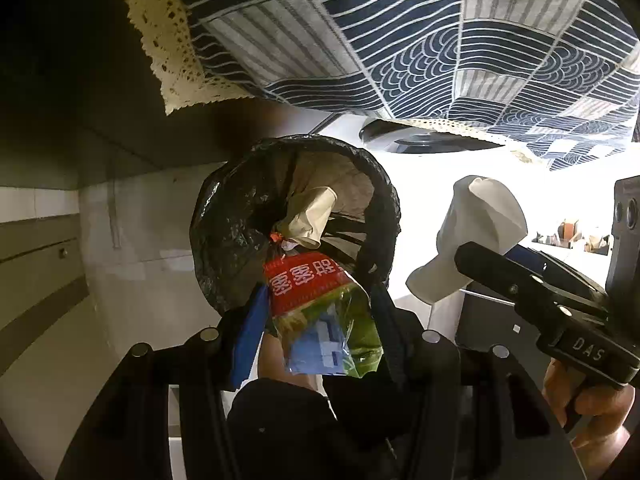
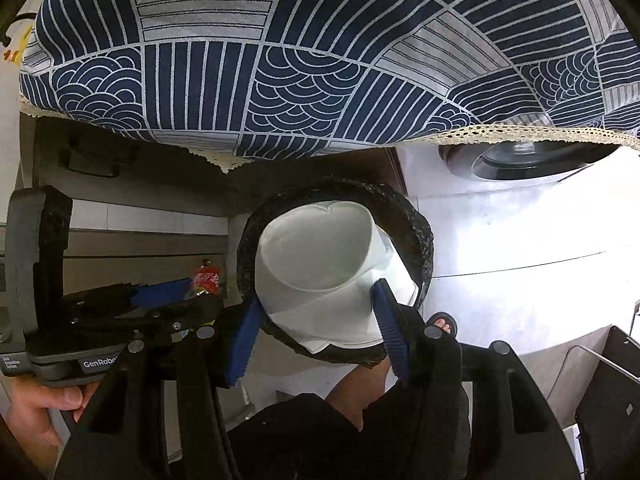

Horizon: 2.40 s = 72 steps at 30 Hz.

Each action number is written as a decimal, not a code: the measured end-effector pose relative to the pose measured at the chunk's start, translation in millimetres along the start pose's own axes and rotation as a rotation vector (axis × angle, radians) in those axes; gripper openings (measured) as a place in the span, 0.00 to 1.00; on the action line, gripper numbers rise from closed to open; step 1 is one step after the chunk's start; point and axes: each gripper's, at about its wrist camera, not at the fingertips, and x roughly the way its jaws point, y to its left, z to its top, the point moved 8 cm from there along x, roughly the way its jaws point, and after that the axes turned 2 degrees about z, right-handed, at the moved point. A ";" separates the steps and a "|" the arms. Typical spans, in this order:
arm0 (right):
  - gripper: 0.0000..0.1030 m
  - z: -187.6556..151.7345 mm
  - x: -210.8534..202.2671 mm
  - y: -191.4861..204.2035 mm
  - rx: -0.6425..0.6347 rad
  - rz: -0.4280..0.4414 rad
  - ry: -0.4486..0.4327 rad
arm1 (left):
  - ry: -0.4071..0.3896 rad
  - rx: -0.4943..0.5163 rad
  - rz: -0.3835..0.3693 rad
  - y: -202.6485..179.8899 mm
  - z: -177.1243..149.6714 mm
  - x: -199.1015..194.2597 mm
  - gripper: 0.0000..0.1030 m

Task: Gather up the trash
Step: 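Open the left tool over the bin while the right tool opens to drop the white cup, then move both tools back up over the table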

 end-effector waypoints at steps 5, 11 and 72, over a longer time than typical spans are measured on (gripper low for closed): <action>0.67 3.1 -3.9 0.8 0.030 0.011 -0.010 | 0.011 -0.009 0.014 6.4 -1.5 0.9 0.63; 0.67 8.7 -11.7 4.3 0.029 -0.011 -0.034 | -0.001 -0.014 0.014 11.6 -2.8 -6.0 0.63; 0.95 195.3 -349.4 60.0 -0.225 -0.034 -0.659 | -0.644 0.081 -0.050 -74.1 118.8 -322.8 0.79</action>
